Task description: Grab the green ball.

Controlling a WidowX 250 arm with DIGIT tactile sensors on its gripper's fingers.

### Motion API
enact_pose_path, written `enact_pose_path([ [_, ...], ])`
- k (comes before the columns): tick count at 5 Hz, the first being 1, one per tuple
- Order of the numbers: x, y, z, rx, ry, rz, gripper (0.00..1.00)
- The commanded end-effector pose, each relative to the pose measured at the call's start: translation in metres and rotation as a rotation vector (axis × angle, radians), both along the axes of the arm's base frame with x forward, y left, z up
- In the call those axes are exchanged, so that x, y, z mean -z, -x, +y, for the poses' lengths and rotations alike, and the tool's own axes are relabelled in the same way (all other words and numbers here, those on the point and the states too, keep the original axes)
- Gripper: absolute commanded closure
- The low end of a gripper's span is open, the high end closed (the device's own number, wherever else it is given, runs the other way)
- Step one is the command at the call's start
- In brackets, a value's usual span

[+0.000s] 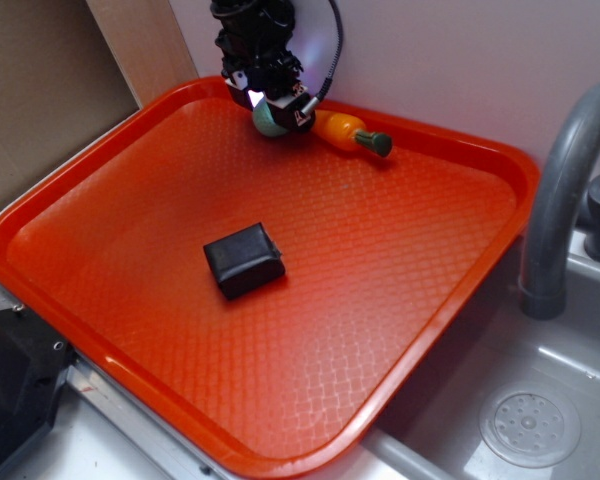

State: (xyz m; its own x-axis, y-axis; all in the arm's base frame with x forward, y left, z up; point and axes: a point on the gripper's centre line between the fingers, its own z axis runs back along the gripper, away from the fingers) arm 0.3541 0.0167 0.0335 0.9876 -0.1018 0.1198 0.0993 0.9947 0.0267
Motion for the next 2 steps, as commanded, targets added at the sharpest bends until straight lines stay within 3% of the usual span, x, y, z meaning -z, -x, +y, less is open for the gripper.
enact_pose_path([
  [1, -0.015, -0.013, -0.012, 0.029, -0.015, -0.068, 1.0],
  [2, -0.027, 0.008, -0.005, -0.049, -0.034, -0.022, 1.0],
])
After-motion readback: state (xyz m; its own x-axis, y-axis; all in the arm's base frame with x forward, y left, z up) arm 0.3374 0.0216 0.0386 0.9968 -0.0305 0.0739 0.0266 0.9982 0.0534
